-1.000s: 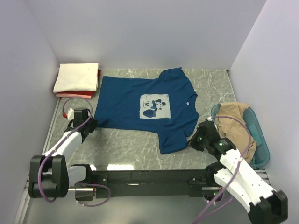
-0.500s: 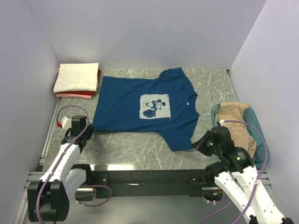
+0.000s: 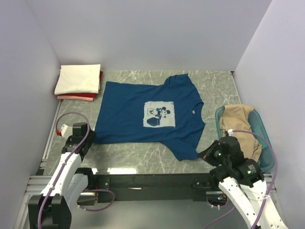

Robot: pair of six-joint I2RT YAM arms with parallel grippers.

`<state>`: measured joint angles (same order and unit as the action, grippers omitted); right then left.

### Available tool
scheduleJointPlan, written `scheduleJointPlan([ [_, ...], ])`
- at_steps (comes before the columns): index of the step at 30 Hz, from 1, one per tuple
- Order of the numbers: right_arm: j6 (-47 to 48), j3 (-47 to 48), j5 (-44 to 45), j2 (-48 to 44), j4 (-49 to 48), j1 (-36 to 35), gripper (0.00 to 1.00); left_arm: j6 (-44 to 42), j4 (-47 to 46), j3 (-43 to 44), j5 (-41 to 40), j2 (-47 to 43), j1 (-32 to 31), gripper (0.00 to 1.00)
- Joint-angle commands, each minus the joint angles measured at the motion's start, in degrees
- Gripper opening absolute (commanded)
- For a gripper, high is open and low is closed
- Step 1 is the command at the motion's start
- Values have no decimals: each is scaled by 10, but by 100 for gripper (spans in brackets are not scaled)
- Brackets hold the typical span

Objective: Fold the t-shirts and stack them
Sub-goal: Flatten the tshirt out, then fold the tshirt

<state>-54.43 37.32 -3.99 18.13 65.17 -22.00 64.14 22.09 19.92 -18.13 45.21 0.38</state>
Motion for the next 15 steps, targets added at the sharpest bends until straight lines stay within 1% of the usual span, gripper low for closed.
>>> scheduleJointPlan([
  [1,-19,-39,-32,-16,-13,-2,0,-3,10,9,-17,-27,-1,67],
  [4,-18,-44,-28,-15,-11,-2,0,0,23,9,-21,-36,-1,69],
  [8,-13,-30,-20,-6,-9,-2,0,42,46,4,-27,-33,-1,66],
  [11,-5,-13,-10,6,-4,-1,0,65,54,-4,-33,-33,-1,62],
  [12,-2,-8,-3,10,-3,-2,0,67,53,-6,-32,-32,0,59],
  [13,0,2,1,12,-2,-2,0,69,52,-6,-31,-29,-1,54],
  [15,7,8,7,20,-4,-2,0,71,43,-8,-26,-20,-1,52],
])
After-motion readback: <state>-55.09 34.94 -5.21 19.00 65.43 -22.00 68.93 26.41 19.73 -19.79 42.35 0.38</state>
